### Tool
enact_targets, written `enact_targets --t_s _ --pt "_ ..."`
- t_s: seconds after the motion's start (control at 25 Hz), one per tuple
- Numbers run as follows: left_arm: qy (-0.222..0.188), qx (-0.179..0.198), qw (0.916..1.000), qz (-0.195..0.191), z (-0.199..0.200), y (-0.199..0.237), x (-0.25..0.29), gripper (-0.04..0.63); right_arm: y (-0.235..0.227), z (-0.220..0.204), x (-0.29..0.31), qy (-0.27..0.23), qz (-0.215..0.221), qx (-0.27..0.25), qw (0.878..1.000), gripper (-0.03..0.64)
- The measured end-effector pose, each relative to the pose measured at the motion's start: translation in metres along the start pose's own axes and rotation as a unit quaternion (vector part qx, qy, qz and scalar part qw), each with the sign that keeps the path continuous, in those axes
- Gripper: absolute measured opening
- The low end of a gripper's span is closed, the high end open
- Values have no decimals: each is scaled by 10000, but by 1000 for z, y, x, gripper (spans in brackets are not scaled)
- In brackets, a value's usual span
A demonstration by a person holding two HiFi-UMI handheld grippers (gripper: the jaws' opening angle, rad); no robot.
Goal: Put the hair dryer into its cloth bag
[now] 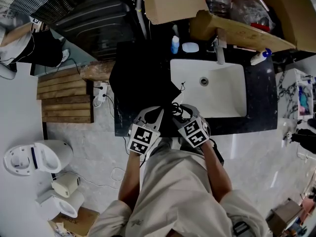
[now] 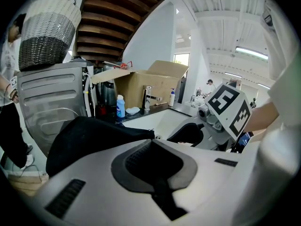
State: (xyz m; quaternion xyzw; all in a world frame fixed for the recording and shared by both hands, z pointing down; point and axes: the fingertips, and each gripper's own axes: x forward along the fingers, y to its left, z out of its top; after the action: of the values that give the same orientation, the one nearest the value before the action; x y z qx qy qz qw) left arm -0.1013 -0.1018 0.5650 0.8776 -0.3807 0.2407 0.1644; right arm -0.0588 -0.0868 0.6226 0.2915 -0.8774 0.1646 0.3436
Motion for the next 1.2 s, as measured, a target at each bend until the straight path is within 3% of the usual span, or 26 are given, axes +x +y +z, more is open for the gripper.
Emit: enact_targets --t_s 1.2 --pt "-191 77 9986 -496 13 -16 0 6 -3 55 45 -679 337 -238 9968 236"
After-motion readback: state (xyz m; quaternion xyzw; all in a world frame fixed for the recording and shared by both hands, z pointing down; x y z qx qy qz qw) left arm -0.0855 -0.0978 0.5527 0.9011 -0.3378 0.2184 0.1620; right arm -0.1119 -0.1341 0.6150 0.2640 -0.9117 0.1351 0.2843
